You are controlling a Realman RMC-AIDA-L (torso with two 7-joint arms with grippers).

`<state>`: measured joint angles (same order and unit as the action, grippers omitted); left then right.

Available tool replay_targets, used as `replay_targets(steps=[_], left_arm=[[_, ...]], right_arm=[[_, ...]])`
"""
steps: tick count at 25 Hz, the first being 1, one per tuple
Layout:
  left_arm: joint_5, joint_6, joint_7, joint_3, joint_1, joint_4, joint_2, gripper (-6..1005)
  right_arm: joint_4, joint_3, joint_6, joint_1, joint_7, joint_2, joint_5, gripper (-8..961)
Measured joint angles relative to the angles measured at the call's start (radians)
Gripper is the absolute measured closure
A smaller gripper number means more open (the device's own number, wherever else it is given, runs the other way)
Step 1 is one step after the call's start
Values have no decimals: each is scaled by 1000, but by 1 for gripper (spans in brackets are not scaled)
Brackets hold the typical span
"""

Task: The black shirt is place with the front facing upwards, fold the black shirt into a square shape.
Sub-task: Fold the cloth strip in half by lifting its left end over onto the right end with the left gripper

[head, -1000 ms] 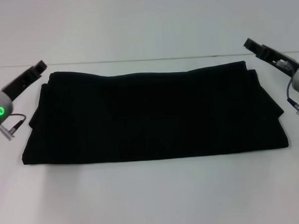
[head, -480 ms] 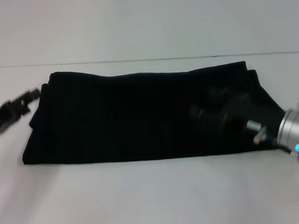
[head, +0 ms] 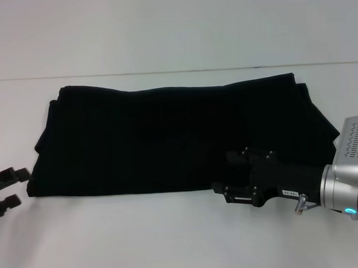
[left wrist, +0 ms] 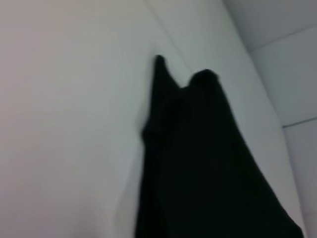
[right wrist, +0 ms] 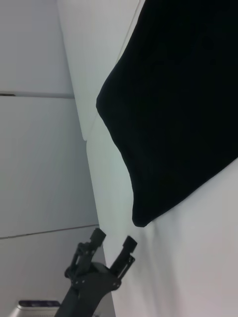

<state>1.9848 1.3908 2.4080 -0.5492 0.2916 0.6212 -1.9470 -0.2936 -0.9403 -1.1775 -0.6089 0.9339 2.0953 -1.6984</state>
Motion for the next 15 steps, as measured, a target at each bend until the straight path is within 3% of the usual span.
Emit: replay_targets(steps=[6,15], left_arm=[[60,-51,105,25,16,-22,5,168],[97,-94,123,23,60,-90,16,172]], right_arm=[[3,4,3,0,4,2,5,121],[8,8,3,1,8,3,7,120]])
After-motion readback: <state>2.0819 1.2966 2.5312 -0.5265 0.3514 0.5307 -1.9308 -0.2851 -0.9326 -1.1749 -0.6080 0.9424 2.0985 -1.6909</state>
